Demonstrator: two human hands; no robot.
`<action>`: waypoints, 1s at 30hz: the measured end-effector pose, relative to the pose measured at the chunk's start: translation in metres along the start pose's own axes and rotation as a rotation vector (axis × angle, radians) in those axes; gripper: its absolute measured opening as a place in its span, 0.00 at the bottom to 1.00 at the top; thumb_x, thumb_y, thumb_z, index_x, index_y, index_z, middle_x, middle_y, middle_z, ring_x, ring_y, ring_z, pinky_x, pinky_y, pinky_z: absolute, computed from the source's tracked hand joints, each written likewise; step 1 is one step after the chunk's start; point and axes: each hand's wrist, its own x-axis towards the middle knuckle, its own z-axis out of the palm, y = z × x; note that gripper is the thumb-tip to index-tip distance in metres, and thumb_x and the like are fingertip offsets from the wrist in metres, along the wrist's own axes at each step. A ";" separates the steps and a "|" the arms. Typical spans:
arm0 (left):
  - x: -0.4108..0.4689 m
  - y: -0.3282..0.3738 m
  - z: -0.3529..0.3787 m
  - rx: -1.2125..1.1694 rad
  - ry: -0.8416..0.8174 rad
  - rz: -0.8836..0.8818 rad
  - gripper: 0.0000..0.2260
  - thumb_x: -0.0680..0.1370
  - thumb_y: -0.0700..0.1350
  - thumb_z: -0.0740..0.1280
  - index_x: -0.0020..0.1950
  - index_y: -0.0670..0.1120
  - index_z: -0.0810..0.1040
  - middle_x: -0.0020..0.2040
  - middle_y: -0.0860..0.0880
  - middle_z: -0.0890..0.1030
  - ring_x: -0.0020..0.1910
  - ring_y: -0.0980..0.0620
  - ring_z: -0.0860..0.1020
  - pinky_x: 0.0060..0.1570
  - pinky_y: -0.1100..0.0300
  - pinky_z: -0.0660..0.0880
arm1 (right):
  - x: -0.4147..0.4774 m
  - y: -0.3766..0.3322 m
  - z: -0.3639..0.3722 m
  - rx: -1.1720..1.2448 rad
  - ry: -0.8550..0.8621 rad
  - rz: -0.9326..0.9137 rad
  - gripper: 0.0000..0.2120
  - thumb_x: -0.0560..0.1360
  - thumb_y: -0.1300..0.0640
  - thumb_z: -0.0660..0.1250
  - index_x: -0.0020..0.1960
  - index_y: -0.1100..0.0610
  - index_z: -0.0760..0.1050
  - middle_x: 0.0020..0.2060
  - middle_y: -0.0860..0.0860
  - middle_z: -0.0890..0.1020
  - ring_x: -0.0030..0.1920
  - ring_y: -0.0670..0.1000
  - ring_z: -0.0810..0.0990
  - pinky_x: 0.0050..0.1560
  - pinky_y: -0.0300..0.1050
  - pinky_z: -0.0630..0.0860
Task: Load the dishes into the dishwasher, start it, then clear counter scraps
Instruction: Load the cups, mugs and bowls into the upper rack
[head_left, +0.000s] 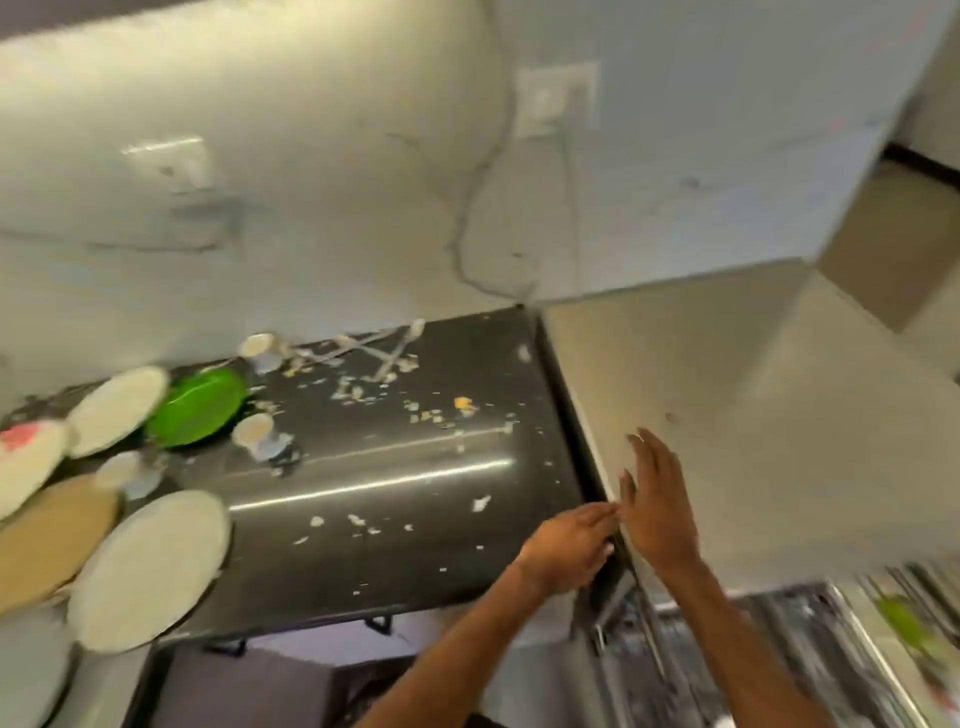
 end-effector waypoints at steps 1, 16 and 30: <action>-0.016 -0.019 -0.017 -0.001 0.054 -0.055 0.23 0.80 0.42 0.62 0.76 0.44 0.67 0.75 0.46 0.69 0.72 0.46 0.68 0.69 0.53 0.68 | 0.009 -0.026 0.018 0.007 -0.017 -0.046 0.21 0.76 0.61 0.62 0.68 0.64 0.71 0.67 0.62 0.73 0.66 0.63 0.72 0.67 0.61 0.70; -0.300 -0.248 -0.161 -0.039 0.597 -0.821 0.21 0.80 0.46 0.63 0.74 0.53 0.69 0.72 0.54 0.71 0.68 0.54 0.73 0.65 0.59 0.71 | 0.021 -0.364 0.236 0.075 -0.563 -0.353 0.27 0.81 0.53 0.62 0.77 0.58 0.61 0.77 0.56 0.63 0.77 0.53 0.61 0.76 0.45 0.57; -0.332 -0.280 -0.181 -0.160 0.832 -1.097 0.18 0.81 0.49 0.62 0.72 0.55 0.69 0.67 0.58 0.75 0.62 0.57 0.76 0.57 0.59 0.75 | 0.081 -0.468 0.323 -0.272 -0.932 -0.420 0.37 0.77 0.43 0.67 0.79 0.50 0.53 0.75 0.58 0.60 0.69 0.63 0.71 0.66 0.58 0.71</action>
